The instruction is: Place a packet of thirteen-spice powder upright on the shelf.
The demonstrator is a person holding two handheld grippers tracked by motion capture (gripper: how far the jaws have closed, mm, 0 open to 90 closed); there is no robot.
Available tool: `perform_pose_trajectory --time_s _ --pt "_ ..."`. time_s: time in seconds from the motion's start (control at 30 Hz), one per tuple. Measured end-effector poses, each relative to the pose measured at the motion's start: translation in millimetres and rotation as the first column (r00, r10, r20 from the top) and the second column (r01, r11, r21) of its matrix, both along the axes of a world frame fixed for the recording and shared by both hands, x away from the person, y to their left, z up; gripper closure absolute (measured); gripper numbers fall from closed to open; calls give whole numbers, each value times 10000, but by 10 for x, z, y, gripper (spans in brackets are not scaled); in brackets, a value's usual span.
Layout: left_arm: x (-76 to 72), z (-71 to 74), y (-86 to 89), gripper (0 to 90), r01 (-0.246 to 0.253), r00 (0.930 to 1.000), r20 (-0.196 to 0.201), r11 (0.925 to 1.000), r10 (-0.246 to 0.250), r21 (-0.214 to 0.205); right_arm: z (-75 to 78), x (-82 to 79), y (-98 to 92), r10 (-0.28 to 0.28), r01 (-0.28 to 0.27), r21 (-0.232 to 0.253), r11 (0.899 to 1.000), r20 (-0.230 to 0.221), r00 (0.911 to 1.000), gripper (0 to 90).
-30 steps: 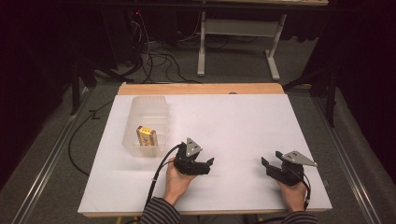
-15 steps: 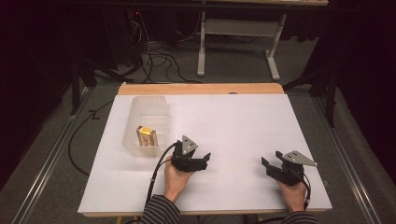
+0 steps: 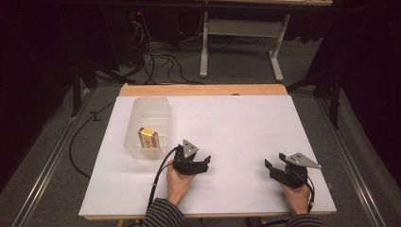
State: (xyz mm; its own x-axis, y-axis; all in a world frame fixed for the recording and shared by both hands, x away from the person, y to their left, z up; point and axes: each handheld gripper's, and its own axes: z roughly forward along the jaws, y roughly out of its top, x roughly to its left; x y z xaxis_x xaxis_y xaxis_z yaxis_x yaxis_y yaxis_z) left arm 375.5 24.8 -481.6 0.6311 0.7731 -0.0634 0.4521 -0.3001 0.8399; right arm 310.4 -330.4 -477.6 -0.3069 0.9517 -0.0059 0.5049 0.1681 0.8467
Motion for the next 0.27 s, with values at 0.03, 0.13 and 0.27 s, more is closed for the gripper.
perform_pose_trajectory --time_s 0.03,0.13,0.27 --pt "-4 1 4 227 -37 10000 28 10000 38 -9 1 0 1 16 -16 -7 10000 0 10000 340" --pt "-9 -1 1 225 -15 10000 63 10000 15 26 0 4 5 26 -26 -51 10000 -14 10000 339" --pt "-17 -2 -9 230 -8 9999 157 9999 7 100 0 0 1 2 -2 -14 10000 -3 10000 338"
